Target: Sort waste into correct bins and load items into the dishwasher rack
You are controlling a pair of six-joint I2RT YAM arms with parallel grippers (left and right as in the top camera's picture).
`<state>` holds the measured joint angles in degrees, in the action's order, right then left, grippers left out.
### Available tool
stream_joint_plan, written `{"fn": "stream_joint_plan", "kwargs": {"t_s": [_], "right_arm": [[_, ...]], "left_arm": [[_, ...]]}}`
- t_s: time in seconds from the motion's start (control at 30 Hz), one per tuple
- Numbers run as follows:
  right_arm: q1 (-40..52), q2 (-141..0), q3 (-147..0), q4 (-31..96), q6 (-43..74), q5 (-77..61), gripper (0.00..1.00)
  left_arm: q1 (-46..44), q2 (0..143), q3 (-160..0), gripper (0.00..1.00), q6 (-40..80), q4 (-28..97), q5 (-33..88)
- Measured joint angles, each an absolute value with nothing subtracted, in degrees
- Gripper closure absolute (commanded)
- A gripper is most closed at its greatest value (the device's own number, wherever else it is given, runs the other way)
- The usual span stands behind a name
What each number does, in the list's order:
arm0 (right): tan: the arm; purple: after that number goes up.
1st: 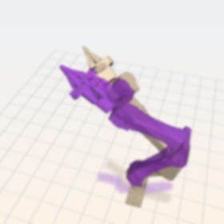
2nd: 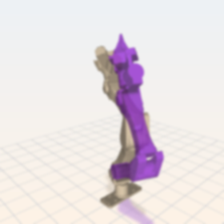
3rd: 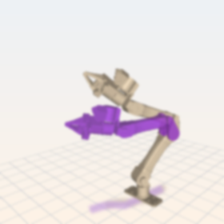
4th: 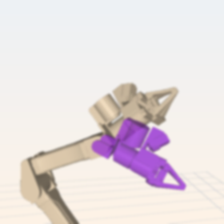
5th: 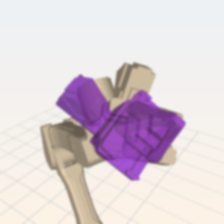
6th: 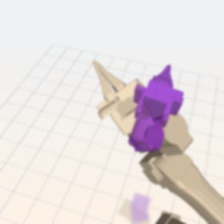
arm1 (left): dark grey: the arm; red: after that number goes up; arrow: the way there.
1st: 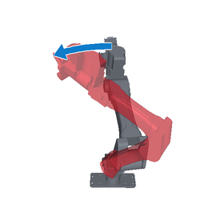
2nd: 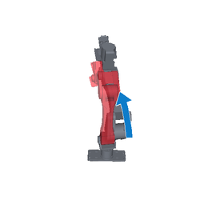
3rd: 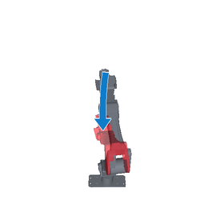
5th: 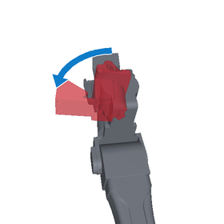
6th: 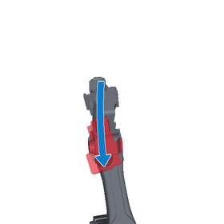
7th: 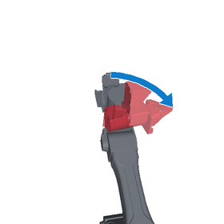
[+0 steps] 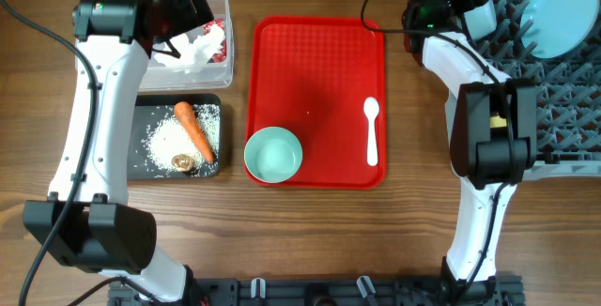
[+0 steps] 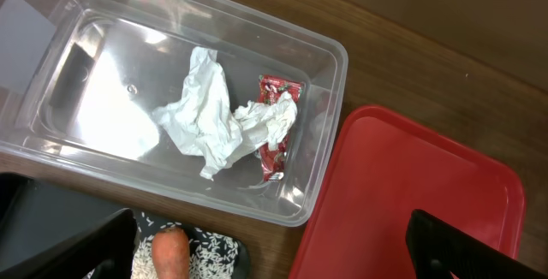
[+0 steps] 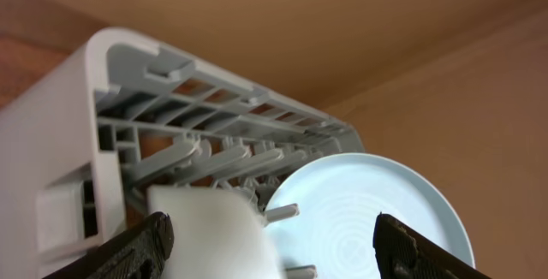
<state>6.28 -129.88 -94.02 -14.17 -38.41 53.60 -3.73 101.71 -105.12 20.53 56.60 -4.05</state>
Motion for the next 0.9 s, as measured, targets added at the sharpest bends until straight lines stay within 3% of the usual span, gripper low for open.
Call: {"fn": "stream_joint_plan", "kwargs": {"t_s": [0.2, 0.23, 0.27, 0.3, 0.43, 0.57, 0.73, 0.9], "right_arm": [[6.8, -123.8, -94.0, -11.0, -33.6, 52.2, 0.21], [7.1, -122.1, -94.0, -9.8, -32.6, 51.5, 0.18], [7.5, -120.4, -94.1, -7.3, -31.4, 50.6, 0.06], [8.0, -118.6, -94.1, -3.8, -29.5, 49.1, 0.0], [10.8, -113.6, -94.7, 16.8, -18.6, 37.6, 0.0], [15.4, -112.3, -94.5, 35.0, -5.7, 11.9, 0.0], [20.1, -112.3, -93.6, 42.9, 2.7, -16.6, 0.07], [24.6, -112.3, -92.1, 50.8, 6.1, -27.1, 0.14]], "left_arm": [[-3.7, 101.7, -105.1, 0.0, 20.5, 56.6, -4.1], [-3.7, 101.7, -105.1, 0.0, 20.5, 56.6, -4.1], [-3.7, 101.7, -105.1, 0.0, 20.5, 56.6, -4.1], [-3.7, 101.7, -105.1, 0.0, 20.5, 56.6, -4.1], [-3.7, 101.7, -105.1, 0.0, 20.5, 56.6, -4.1], [-3.7, 101.7, -105.1, 0.0, 20.5, 56.6, -4.0], [-3.7, 101.7, -105.1, 0.0, 20.5, 56.6, -4.1], [-3.7, 101.7, -105.1, 0.0, 20.5, 56.6, -4.1]]}}
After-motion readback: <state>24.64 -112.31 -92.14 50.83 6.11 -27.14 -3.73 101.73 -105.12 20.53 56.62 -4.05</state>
